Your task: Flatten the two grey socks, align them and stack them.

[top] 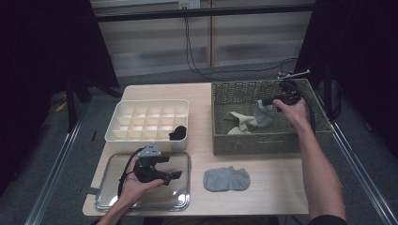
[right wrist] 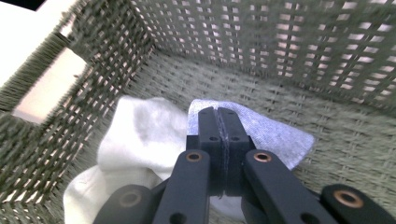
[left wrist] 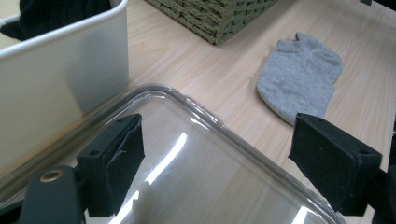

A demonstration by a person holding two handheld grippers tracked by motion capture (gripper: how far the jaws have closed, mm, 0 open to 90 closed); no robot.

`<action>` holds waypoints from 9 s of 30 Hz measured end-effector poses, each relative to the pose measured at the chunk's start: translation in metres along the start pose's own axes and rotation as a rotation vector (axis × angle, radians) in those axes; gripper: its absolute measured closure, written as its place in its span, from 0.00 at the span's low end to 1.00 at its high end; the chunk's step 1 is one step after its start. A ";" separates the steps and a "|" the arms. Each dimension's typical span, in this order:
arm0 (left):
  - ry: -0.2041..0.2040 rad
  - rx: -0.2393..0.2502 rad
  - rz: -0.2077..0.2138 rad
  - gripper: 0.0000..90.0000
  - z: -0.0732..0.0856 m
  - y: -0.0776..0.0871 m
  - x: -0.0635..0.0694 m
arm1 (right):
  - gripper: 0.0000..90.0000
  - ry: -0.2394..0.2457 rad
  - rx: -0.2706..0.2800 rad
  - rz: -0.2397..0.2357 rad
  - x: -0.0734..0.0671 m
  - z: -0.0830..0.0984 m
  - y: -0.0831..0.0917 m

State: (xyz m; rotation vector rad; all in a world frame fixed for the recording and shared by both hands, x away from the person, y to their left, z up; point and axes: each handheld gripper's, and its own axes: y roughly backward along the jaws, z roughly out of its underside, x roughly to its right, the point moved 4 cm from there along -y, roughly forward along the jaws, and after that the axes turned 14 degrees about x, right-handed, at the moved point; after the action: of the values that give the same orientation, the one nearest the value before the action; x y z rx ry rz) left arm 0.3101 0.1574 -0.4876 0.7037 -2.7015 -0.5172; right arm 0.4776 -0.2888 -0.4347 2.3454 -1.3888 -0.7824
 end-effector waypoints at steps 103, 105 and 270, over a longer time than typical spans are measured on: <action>-0.107 -0.030 0.151 0.68 -0.013 -0.046 0.059 | 1.00 0.046 0.353 -0.319 -0.146 0.082 0.166; -0.090 -0.045 0.137 0.71 -0.008 -0.054 0.061 | 1.00 0.036 0.336 -0.325 -0.144 0.090 0.162; -0.002 -0.104 0.246 0.96 -0.010 -0.071 0.056 | 0.87 0.032 -0.004 -0.277 -0.144 0.187 0.072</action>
State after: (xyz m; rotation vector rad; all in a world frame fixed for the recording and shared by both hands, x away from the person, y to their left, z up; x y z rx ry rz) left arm 0.2956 0.0681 -0.4970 0.3367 -2.6884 -0.5897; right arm 0.2608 -0.1955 -0.5052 2.5689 -1.0605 -0.8138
